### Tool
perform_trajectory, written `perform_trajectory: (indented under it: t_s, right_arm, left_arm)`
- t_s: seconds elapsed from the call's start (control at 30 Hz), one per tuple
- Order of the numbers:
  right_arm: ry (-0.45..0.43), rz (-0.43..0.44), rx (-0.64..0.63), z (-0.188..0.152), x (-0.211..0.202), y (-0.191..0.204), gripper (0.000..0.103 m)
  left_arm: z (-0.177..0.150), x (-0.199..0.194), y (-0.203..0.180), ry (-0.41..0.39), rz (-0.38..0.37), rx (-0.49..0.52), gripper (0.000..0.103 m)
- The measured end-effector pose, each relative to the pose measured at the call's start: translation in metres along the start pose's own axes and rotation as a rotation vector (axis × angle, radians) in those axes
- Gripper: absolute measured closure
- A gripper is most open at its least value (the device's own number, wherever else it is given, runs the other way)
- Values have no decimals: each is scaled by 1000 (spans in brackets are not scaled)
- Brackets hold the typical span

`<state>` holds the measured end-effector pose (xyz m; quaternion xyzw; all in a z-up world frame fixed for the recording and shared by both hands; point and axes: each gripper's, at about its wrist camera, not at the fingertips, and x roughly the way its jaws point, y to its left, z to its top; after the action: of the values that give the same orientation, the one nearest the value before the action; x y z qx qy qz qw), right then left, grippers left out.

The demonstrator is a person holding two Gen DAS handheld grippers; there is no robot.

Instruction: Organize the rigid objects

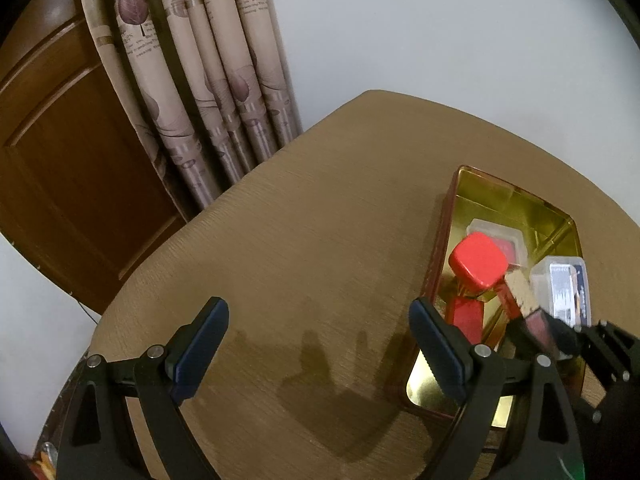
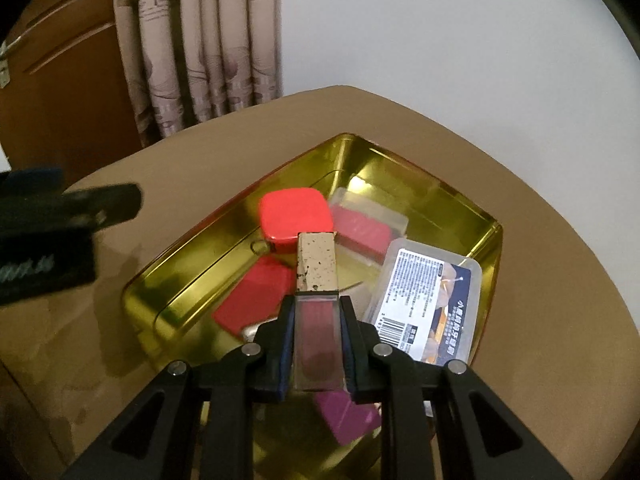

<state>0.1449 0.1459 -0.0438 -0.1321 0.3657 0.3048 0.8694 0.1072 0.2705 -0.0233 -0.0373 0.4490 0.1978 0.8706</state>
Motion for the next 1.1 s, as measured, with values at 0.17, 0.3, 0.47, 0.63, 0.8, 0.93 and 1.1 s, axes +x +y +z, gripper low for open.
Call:
perform_trajectory:
  t_s: [0.17,0.3,0.47,0.63,0.8,0.93,1.1]
  right_arm:
    - [8,-3,54,7,9,-9,83]
    - [14,2,85,6,13,-12,83]
    - [20,20,119,8,14,-15,80]
    - [-5,41,124,11,5,-14,54]
    - [-34,36,141,12,-12,-12,44]
    - [-46,14,145,7,-27,-13,40]
    - [-57,-27,150,-6,-48,-16,34]
  left_arm:
    - [-1,1,-1,2,-6,6,13]
    - [-2,2,-2,3,-9,9,13]
    - [-1,3,-3,3,-7,15,13]
    - [-2,2,-5,1,-9,26,13]
    - [-2,2,-6,-5,-16,32,13]
    - [-4,2,-9,-4,-29,40,13]
    - [-6,-3,-17,-18,-50,66,13]
